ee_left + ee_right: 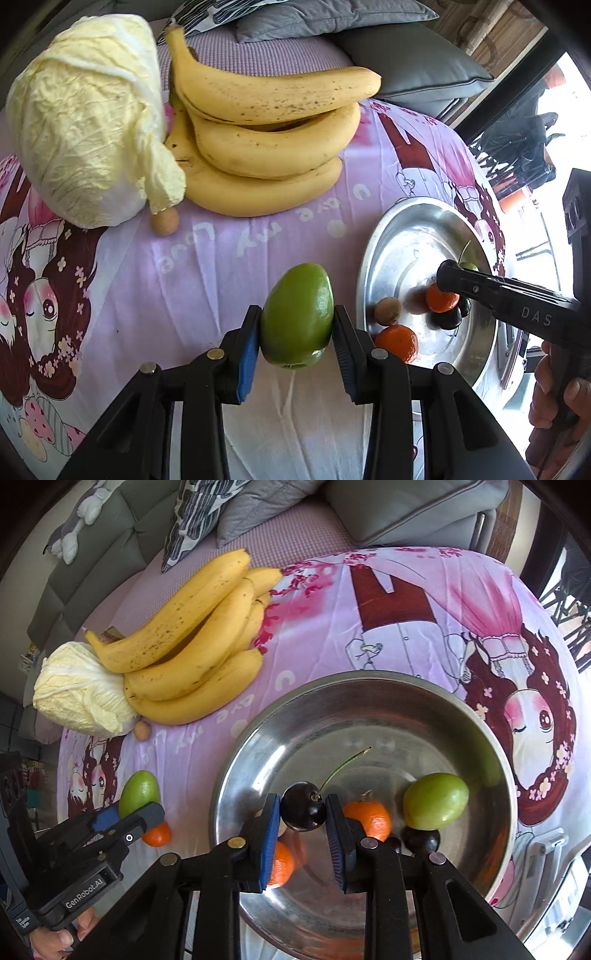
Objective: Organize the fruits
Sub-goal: 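Carry the mango over the steel bowl with the left tool while the right carries the cherry, then release the mango into the bowl with the left tool while the right releases the cherry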
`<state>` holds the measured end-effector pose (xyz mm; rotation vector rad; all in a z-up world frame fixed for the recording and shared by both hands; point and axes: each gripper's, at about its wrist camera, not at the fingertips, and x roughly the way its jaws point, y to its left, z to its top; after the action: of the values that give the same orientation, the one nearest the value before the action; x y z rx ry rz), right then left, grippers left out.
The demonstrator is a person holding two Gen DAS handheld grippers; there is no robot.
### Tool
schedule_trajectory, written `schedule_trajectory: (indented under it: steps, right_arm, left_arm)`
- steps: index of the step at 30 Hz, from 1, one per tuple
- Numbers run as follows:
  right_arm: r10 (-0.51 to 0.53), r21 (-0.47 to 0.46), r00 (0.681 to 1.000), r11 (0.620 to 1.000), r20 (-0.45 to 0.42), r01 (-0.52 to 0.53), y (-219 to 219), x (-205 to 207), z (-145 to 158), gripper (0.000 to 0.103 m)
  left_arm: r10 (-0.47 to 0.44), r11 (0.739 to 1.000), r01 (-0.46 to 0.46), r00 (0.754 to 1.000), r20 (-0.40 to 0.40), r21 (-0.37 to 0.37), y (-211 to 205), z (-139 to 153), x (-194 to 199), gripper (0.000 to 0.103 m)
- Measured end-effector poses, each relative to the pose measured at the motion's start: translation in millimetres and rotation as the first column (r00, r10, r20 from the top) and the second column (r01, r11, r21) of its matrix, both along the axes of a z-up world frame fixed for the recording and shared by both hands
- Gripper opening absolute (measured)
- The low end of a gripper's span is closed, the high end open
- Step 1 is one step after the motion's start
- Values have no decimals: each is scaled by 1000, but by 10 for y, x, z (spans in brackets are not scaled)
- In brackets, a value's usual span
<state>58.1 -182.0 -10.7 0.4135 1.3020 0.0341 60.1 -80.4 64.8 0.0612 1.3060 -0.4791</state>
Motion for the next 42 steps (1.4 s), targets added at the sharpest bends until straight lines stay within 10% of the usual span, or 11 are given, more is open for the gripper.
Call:
schedule_trajectory:
  steps: [16,42]
  right_arm:
    - [-27,-18,1000,999,-15,26,-314,105,-158,27]
    - [15,-19,999,1000,-36,-16,-265,290,-286,27]
  left_arm:
    - [-159,986,158,987,4,51,-913,-193,37,39]
    - [-161,983,163,986,-37,80,-1152,-422,95,39]
